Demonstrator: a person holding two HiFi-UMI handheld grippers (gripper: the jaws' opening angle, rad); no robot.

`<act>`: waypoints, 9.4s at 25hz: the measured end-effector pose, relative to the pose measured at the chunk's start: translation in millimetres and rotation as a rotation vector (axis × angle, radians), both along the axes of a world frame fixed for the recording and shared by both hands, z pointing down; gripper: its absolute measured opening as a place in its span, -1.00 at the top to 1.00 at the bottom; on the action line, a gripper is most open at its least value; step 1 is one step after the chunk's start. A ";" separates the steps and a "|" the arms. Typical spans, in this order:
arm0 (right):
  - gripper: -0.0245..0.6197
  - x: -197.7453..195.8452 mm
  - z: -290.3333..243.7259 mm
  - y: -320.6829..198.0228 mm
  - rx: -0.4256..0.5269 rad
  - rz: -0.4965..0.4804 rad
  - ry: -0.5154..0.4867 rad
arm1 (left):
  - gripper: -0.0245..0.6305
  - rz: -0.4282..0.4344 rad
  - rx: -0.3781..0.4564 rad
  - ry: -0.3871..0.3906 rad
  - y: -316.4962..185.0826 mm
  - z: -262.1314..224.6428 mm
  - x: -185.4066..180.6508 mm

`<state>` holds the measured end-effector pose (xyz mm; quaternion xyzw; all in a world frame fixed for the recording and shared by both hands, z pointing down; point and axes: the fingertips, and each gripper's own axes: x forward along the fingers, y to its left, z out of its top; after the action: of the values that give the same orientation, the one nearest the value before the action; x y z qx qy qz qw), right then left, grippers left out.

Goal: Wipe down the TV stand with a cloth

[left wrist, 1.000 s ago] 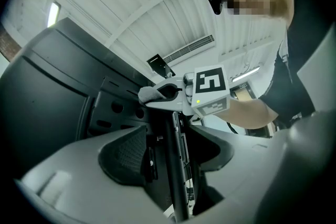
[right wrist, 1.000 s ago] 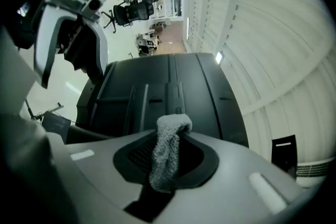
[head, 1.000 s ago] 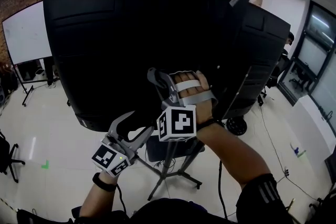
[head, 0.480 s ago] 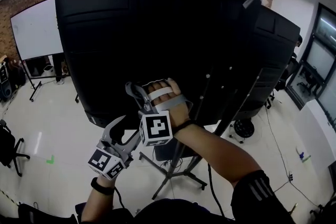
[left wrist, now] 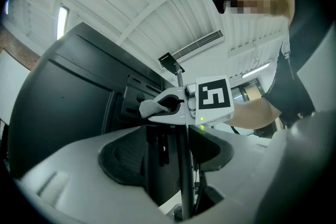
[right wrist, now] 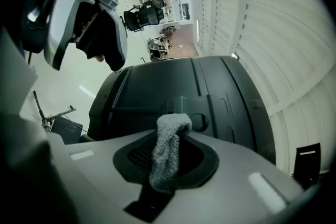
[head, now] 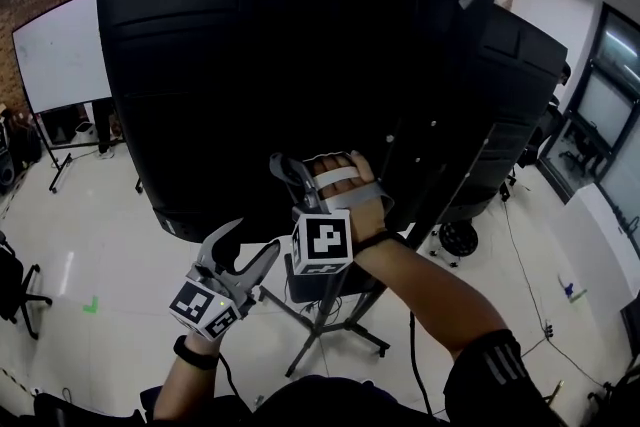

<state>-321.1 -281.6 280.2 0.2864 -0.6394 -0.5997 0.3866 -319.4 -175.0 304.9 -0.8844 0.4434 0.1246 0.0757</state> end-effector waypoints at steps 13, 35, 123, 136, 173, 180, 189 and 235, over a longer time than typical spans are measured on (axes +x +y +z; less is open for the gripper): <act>0.73 43.3 -4.6 0.9 -0.043 0.043 -0.049 | 0.09 0.089 0.005 -0.007 -13.1 -2.5 38.7; 0.72 153.8 -158.3 6.3 -0.599 -0.188 -0.486 | 0.09 0.113 0.065 -0.040 -7.6 -49.2 102.3; 0.75 155.4 225.4 25.7 -0.163 -0.205 -0.195 | 0.09 0.090 -0.313 -0.061 -32.0 215.4 149.7; 0.75 156.8 382.9 14.4 -0.328 -0.163 -0.111 | 0.05 0.105 -0.428 -0.094 -65.6 335.4 149.9; 0.74 165.6 656.1 17.9 -0.669 -0.035 -0.008 | 0.01 0.099 -0.720 -0.075 -77.7 576.9 168.4; 0.74 185.6 547.6 27.9 -0.745 -0.017 -0.287 | 0.01 0.130 -0.648 -0.089 -54.1 505.0 184.6; 0.74 233.9 346.2 41.7 -0.679 -0.045 -0.498 | -0.01 0.203 -0.512 -0.153 -6.6 355.3 229.3; 0.74 382.4 -120.4 -51.2 -0.129 -0.197 -0.487 | -0.01 0.082 -0.084 -0.242 -79.8 -43.3 372.7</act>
<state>61.3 -332.8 159.8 0.3336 -0.7752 -0.5058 0.1788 53.4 -254.8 261.6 -0.9127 0.3994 0.0014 0.0862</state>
